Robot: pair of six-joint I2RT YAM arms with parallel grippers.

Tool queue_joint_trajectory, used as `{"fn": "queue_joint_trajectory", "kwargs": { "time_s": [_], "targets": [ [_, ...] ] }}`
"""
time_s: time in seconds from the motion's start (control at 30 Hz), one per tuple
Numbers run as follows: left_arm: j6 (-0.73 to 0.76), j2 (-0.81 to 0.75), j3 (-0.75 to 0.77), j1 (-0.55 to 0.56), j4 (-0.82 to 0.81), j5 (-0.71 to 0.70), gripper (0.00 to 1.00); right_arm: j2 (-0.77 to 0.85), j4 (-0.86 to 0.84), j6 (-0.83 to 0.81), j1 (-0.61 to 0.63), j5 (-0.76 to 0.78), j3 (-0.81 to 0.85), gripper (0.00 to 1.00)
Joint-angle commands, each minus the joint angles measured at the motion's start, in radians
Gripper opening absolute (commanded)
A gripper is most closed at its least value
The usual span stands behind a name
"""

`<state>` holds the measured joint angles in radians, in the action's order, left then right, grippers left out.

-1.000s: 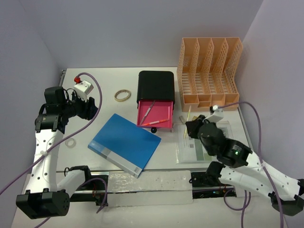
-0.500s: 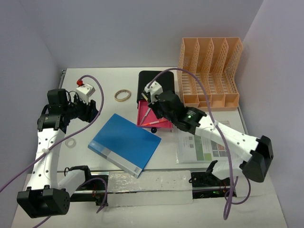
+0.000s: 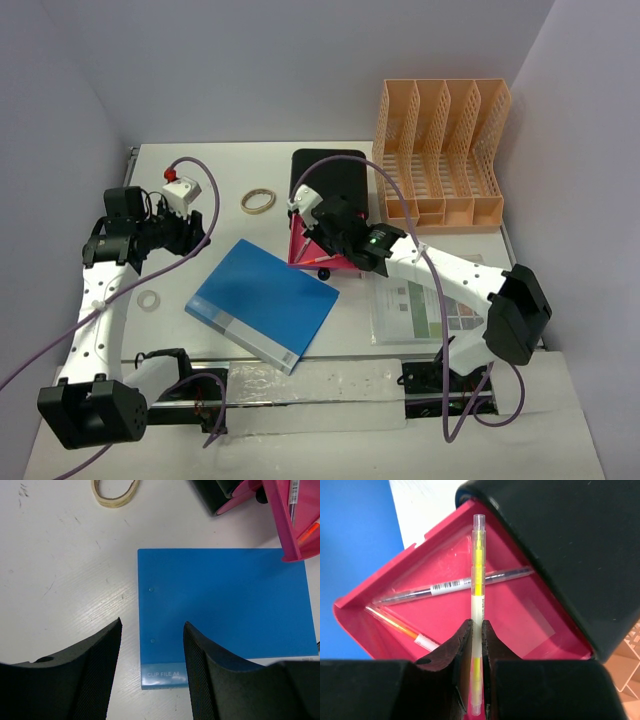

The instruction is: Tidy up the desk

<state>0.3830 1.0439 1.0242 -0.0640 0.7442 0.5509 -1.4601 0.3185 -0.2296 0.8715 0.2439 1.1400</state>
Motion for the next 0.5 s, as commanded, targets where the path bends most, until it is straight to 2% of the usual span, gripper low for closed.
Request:
{"fn": "queue_joint_trajectory", "kwargs": {
  "time_s": [0.0,0.2,0.33,0.47],
  "targets": [
    [0.019,-0.002,-0.002,-0.011,-0.042,0.027,0.59,0.000,-0.026,-0.017,-0.006,0.025,-0.022,0.01],
    [0.019,0.006,0.000,-0.013,-0.041,0.035,0.59,-0.005,-0.018,0.006,-0.005,0.073,-0.012,0.17],
    [0.020,0.005,0.001,-0.013,-0.037,0.040,0.59,-0.010,0.020,0.030,-0.005,0.067,0.023,0.44],
    [0.019,-0.001,0.002,-0.013,-0.032,0.041,0.59,-0.001,0.060,0.060,-0.005,0.063,0.062,0.48]
  ]
}}
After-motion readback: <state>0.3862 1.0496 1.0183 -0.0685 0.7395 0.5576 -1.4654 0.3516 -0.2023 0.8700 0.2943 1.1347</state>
